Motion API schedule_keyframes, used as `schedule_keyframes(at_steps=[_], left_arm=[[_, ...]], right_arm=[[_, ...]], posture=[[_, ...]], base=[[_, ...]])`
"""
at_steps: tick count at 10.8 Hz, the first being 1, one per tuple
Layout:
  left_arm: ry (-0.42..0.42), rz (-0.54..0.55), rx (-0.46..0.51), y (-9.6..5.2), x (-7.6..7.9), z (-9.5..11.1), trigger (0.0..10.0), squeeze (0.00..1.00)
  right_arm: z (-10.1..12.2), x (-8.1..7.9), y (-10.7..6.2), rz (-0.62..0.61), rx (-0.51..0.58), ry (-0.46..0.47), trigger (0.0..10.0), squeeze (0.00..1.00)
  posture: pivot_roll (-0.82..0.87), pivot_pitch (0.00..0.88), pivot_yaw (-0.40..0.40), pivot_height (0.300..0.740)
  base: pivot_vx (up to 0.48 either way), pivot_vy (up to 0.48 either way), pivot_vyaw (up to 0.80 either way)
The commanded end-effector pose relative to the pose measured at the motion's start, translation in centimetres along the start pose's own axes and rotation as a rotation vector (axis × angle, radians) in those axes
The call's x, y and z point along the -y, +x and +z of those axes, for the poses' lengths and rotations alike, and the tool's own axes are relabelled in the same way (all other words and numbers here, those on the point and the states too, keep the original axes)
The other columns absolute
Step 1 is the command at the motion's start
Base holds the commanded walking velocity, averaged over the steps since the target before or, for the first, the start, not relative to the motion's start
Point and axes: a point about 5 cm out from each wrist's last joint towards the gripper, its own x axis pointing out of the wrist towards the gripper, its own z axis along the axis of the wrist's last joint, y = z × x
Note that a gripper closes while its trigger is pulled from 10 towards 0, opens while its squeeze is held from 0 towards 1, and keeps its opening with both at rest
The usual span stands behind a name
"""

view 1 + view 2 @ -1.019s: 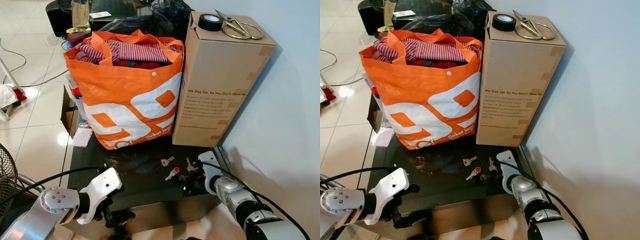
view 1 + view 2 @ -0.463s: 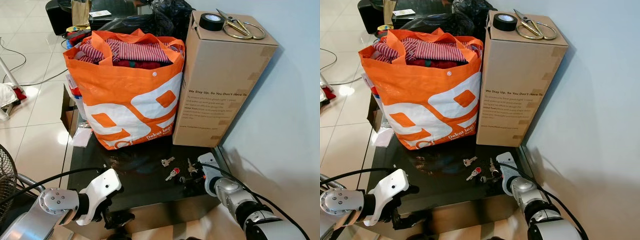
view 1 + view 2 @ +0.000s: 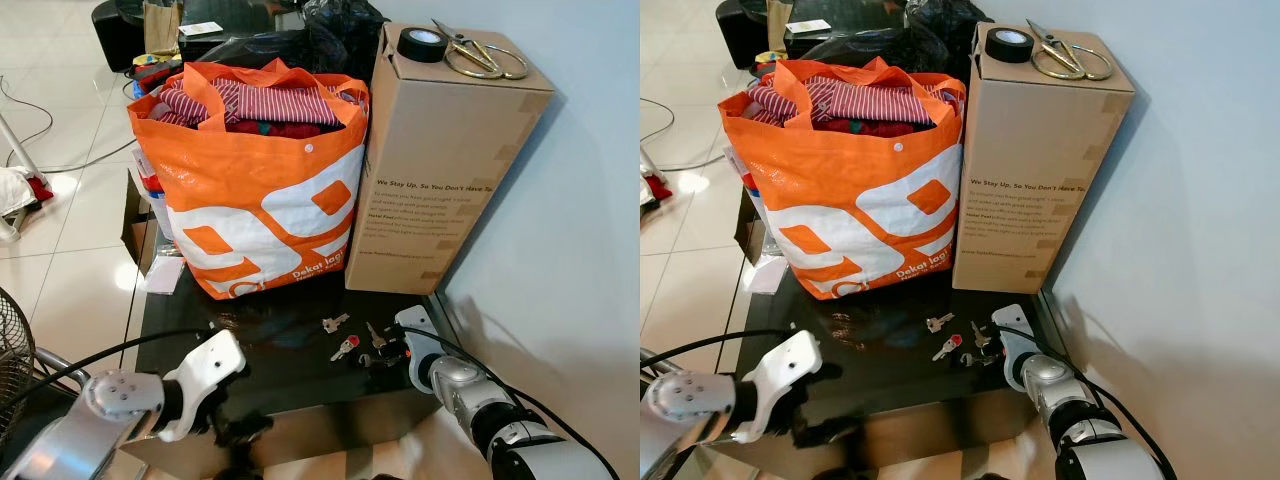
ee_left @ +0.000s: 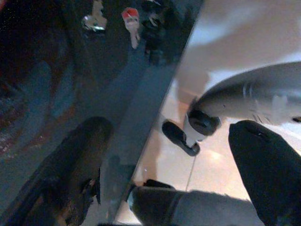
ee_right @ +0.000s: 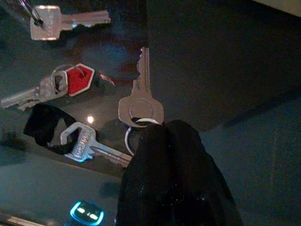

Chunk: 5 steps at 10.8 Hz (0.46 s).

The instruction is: Hang keys on a hook

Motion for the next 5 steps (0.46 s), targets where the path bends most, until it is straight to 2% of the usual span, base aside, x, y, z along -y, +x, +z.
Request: schedule_keyframes(at_steps=[1, 4, 5], left_arm=[[0.016, 0.014, 0.008, 0.1, -0.3, 0.3, 10.0, 0.04], [0.024, 0.122, 0.092, 0.8, -2.1, 1.7, 10.0, 0.04], [-0.004, 0.246, 0.181, 0.9, -3.3, 2.7, 10.0, 0.04]], right_arm=[[0.6, 0.5, -0.1, -0.009, 0.028, 0.010, 0.0, 0.00], [1.8, 1.8, -0.5, -0.058, 0.108, 0.058, 0.0, 0.00], [3.2, 2.4, -0.8, -0.061, 0.197, 0.078, 0.0, 0.00]], posture=[[0.11, 0.000, -0.066, 0.740], [0.09, 0.000, -0.060, 0.740], [0.08, 0.000, -0.061, 0.740]], base=[[0.000, 0.000, 0.00], [0.000, 0.000, 0.00], [0.000, 0.000, 0.00]])
